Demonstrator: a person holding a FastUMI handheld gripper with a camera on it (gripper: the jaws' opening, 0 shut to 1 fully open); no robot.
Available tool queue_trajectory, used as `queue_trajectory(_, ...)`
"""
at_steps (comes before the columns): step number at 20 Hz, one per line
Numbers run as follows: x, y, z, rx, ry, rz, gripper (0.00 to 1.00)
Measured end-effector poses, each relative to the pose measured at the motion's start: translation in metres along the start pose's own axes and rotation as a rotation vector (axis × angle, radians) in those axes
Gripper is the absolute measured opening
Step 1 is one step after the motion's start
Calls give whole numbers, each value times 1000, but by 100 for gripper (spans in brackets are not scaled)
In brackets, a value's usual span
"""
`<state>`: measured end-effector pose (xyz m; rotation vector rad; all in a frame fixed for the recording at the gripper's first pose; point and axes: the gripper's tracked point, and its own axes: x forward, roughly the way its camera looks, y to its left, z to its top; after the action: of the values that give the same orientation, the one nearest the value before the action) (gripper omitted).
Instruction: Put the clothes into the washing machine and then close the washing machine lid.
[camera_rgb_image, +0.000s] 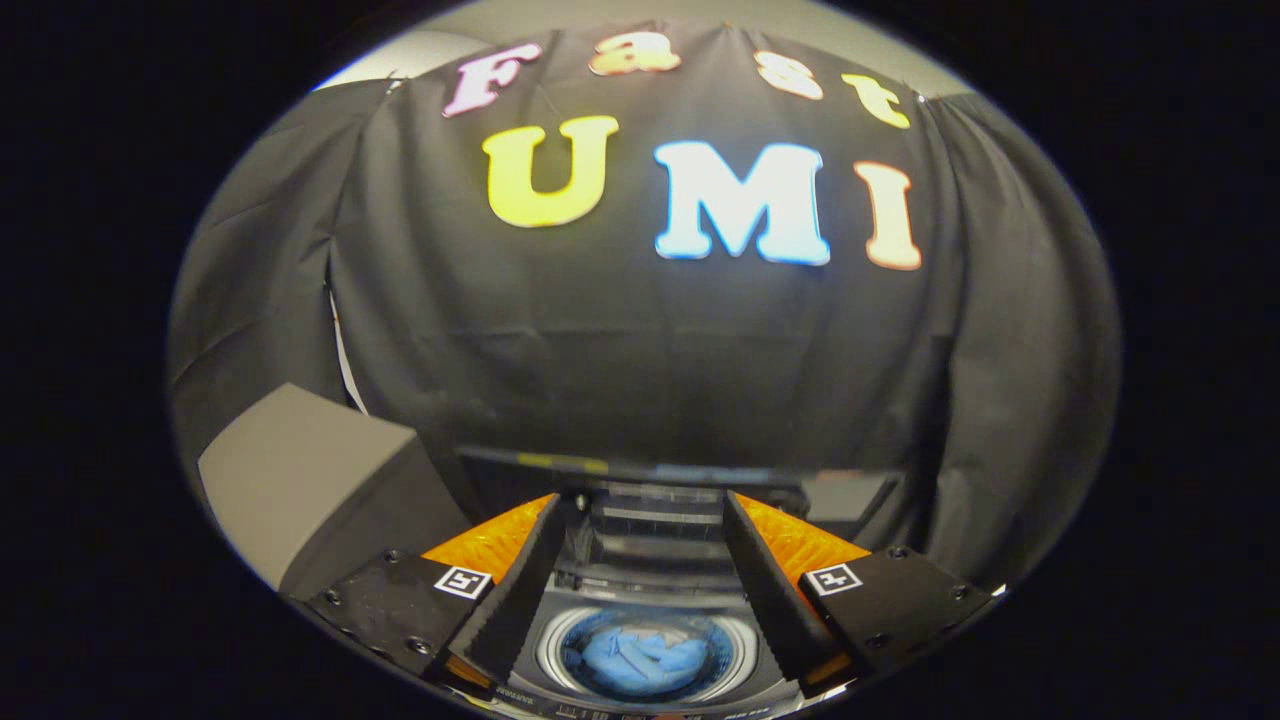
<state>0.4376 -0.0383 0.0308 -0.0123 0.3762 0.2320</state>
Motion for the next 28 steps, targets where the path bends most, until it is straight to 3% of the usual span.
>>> queue_trajectory(4,-6,6,53,11,-93,24,98)
queue_trajectory(10,20,4,57,60,-62,12,99)
queue_trajectory(18,91,-9,32,151,92,-20,99)
queue_trajectory(26,121,-1,-23,38,229,-72,99)
queue_trajectory(28,124,-3,-18,40,209,-84,99)
